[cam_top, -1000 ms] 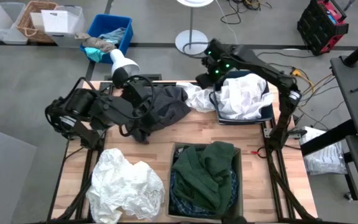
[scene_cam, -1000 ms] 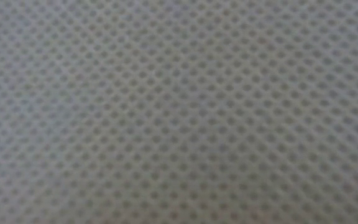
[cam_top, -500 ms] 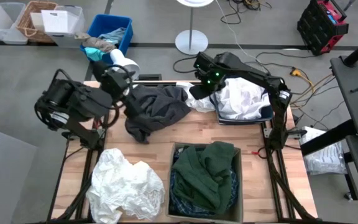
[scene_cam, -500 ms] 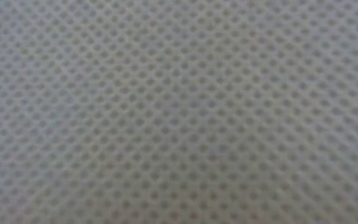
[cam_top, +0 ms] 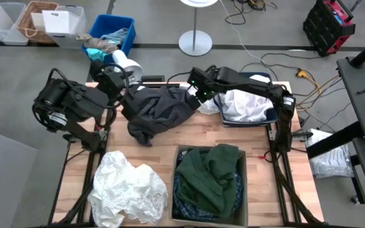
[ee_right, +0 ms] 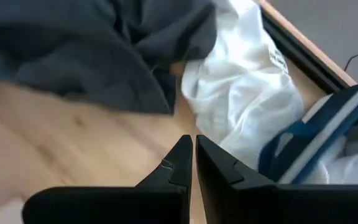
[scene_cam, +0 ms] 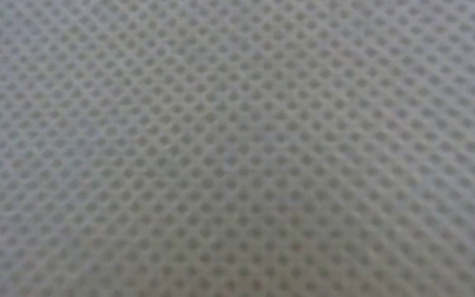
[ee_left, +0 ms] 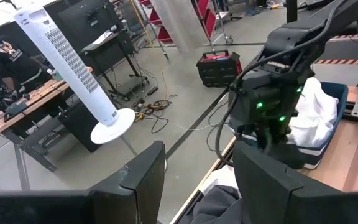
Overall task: Sort clothes
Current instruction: Put the white boxers into the blue laundry organizer
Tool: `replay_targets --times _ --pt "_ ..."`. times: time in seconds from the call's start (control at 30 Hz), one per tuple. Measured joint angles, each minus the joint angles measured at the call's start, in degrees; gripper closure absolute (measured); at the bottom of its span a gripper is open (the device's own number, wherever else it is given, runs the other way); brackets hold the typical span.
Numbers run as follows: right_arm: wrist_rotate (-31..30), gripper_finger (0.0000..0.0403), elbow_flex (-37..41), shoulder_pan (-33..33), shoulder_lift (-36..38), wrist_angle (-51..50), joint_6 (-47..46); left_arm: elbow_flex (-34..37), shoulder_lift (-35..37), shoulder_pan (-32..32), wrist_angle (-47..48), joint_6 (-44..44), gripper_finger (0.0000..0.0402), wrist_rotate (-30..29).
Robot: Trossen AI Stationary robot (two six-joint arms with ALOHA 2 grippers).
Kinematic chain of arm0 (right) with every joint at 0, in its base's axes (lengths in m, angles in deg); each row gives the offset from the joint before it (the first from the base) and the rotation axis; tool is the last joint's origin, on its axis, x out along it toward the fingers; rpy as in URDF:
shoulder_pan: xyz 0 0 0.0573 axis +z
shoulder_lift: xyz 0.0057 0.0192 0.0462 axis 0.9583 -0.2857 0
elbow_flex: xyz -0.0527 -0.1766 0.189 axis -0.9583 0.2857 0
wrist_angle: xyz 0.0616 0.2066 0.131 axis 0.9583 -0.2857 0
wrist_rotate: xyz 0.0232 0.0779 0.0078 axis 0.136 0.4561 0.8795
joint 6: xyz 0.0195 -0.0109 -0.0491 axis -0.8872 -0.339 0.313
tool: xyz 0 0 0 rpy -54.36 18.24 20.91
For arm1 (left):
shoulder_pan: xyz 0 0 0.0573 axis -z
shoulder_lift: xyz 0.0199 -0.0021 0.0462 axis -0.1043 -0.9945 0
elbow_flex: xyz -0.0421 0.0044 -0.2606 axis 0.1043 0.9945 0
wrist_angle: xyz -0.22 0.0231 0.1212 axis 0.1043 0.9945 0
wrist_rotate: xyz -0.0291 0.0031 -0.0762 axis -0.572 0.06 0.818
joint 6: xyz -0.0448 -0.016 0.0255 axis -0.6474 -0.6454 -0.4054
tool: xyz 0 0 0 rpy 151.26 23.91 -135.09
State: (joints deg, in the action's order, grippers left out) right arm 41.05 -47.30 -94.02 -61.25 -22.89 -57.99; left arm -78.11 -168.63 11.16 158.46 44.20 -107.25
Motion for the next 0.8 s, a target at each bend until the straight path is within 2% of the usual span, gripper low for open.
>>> replay_targets --times 0.07,0.17,0.23,0.8 --pt "-1.59 0.0390 1.53 -0.02 0.00 2.31 -0.61 0.00 -0.06 0.00 0.00 0.02 0.0233 0.01" --pt "-8.23 0.0390 4.48 0.09 0.00 5.10 -0.96 0.00 -0.10 0.00 0.00 -0.02 0.0233 0.02" --pt "-10.44 0.0390 6.61 0.13 0.00 6.60 -1.29 0.00 -0.10 0.00 0.00 -0.19 0.0233 0.02" --pt "-8.22 0.0390 18.57 0.06 0.02 14.33 -2.73 0.00 -0.13 0.00 -0.02 -0.87 0.0233 -0.24"
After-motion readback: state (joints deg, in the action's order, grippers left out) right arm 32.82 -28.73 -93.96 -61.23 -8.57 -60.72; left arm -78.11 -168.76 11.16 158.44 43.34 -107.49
